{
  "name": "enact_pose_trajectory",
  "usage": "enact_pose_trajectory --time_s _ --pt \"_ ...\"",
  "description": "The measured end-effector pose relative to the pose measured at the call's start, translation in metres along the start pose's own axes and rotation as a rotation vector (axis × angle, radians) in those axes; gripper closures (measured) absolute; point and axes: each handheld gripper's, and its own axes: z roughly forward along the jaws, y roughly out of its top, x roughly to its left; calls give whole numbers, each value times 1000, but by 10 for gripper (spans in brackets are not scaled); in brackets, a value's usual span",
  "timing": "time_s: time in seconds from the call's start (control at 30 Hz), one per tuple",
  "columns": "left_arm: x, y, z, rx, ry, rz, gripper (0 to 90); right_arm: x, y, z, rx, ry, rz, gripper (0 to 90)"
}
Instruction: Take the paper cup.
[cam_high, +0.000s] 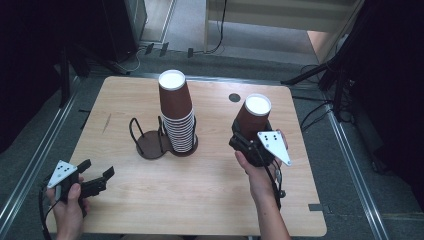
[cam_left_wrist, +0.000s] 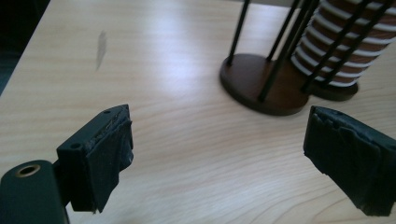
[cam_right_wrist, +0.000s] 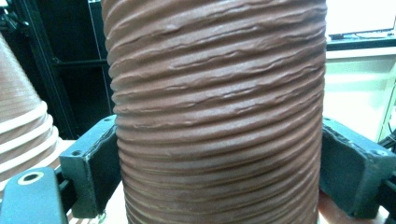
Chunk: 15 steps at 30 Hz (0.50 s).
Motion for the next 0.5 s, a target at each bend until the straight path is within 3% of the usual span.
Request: enact_pose_trajectory --time_s 0.5 --pt "-43 26 18 -36 -84 49 89 -13 -37 -25 51 -13 -31 112"
